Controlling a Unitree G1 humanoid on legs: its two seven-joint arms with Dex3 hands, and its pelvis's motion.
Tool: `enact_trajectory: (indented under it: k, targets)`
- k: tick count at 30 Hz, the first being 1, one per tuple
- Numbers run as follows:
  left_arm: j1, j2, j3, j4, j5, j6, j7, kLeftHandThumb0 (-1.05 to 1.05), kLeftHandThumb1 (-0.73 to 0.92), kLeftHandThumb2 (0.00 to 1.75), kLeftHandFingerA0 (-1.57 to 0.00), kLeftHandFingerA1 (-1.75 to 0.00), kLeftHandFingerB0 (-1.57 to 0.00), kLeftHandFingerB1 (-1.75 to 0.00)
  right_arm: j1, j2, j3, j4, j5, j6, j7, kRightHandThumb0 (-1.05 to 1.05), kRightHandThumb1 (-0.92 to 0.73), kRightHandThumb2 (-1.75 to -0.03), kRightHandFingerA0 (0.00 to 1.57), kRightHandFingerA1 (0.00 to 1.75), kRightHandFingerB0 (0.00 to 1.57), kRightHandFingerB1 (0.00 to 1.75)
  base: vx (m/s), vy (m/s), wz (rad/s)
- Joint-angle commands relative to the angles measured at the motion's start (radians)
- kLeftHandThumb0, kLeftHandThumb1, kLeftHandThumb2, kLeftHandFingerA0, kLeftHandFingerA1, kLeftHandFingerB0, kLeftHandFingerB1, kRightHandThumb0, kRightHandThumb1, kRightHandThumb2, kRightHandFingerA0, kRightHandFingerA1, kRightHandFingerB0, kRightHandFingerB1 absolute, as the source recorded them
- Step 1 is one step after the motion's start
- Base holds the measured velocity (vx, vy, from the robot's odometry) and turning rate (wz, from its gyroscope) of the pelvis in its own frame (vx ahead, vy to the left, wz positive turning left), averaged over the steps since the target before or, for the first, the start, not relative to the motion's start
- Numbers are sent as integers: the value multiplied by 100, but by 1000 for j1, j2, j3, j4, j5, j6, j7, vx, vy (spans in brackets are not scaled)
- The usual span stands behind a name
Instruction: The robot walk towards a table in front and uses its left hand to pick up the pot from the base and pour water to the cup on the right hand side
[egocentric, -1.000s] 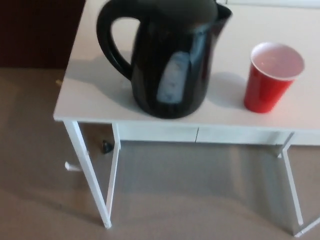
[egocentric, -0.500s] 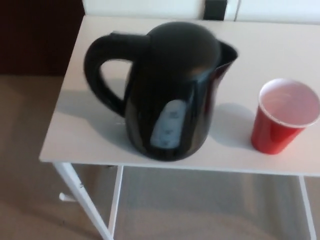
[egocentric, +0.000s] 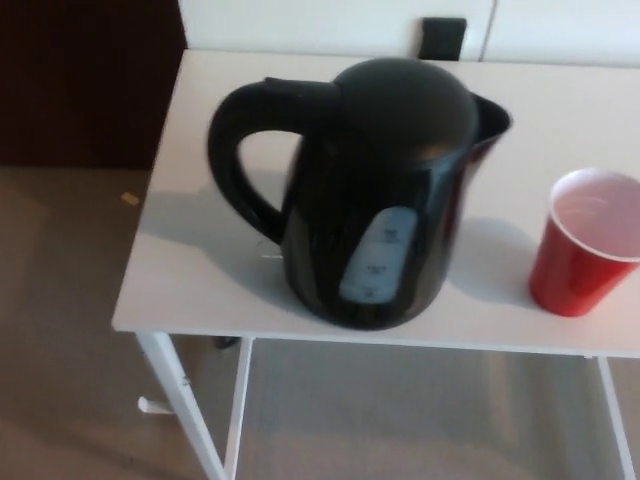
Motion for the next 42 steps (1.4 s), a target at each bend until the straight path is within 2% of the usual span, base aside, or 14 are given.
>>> enact_trajectory:
  k: [1,8,9,10,23,24,25,26,28,30,32,40,41,42]
  targets:
    - [-7,7,6,10,-12,-3,-2,-1,49,89,-23,-51,-14,-46,-3,-11,-2,0,6,1,1,-12,-52,-56,54,53,32,38,63,71,13]
    - [-16,7,10,20,-15,-1,1,0,49,89,-24,-51,-14,-46,-6,-8,-7,-1,8,-1,-5,-9,-53,-56,61,56,34,39,37,-13,6]
    - [-11,5,10,6,-16,5,4,0,49,89,-23,-51,-14,-46,-6,-9,-4,-3,5,-3,-3,-7,-37,-85,51,67,22,53,0,0,0]
    - [-10,5,9,3,-15,6,3,0,48,89,-23,-51,-14,-46,-5,-10,-1,-2,2,-6,0,-14,-53,-56,54,53,32,38,0,0,0]
    - [18,3,38,-15,-44,-9,-29,-1,47,89,-25,-52,-14,-47,-4,-2,7,0,-2,-4,-2,-10,-53,-54,56,54,32,37,0,0,0]
    - [25,2,41,-63,-50,2,-24,-2,48,89,-22,-51,-13,-46,-6,-1,6,2,1,-2,3,-6,-36,-84,54,69,21,52,0,0,0]
    - [28,1,43,-86,-51,7,-21,-2,48,89,-22,-51,-13,-46,-6,-1,5,3,2,-2,5,-6,-36,-84,54,69,21,52,0,0,0]
    - [42,-1,51,-193,-77,31,-34,-2,48,89,-21,-51,-13,-46,-9,-2,7,4,1,3,0,-10,-52,-54,56,53,31,37,0,0,0]
    - [75,-10,45,-374,-93,80,-17,-3,66,60,-30,-34,-21,-30,-10,-6,9,1,-2,4,-13,-12,-51,-54,58,54,34,38,0,0,0]
    - [123,35,42,-639,-86,115,5,-2,64,58,-25,-33,-19,-28,-15,-8,12,-1,-3,-1,-7,-6,-35,-83,48,65,24,53,0,0,0]
    - [135,71,65,-805,-110,161,19,-1,64,58,-22,-33,-18,-29,-14,-8,8,0,4,-3,6,-9,-53,-56,53,53,32,39,0,0,0]
    - [20,212,88,-1146,-225,319,-4,1,57,68,-5,-33,-3,-21,-17,-18,7,8,1,0,1,-9,-53,-54,56,56,35,39,0,0,0]
    - [-3,222,78,-1167,-224,331,-1,4,56,64,-6,-32,-7,-21,-15,-18,8,8,-1,-1,3,-8,-36,-84,40,62,21,52,0,0,0]
    - [-28,232,65,-1191,-224,346,3,4,56,64,-6,-32,-7,-21,-13,-19,10,7,-2,-2,6,-8,-36,-84,40,62,21,52,0,0,0]
